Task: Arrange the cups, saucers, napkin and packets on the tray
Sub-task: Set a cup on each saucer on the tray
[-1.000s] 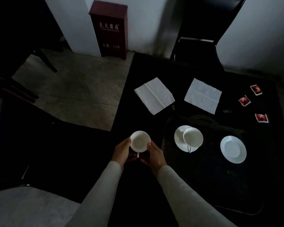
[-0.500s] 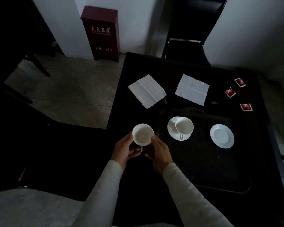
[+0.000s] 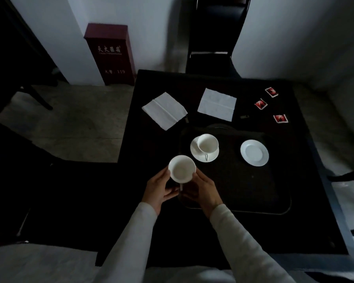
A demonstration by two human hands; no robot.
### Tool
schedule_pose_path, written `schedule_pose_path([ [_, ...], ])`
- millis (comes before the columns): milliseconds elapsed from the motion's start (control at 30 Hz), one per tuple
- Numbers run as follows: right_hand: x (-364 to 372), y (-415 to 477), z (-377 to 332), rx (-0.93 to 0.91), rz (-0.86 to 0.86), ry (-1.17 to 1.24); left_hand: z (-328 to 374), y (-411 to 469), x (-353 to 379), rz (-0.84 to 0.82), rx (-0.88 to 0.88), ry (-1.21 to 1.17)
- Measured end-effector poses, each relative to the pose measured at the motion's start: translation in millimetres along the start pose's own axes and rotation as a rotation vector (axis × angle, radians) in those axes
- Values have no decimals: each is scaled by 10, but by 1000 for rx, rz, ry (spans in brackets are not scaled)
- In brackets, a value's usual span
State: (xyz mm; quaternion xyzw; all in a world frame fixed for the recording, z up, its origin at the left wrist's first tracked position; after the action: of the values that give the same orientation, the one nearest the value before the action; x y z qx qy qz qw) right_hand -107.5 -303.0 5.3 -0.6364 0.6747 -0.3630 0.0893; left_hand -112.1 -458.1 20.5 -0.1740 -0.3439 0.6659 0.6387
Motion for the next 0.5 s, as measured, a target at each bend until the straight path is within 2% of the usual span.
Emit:
schedule_pose_path([
  [500,-1027,-409,-281,-13,53,29,-419,-203,1045,0,39,40],
])
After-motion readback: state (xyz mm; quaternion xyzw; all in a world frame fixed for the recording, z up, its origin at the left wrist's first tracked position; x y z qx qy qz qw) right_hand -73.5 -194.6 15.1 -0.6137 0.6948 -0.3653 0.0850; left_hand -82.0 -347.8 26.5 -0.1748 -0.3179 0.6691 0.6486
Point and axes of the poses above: each hand's wrist, its own y-axis towards the middle knuckle, its own x-axis out of the palm, z = x × y, the point moved 4 cm from there along y, towards the middle knuckle, and after that the axes turned 7 degrees about y, right-handed, at the moved point
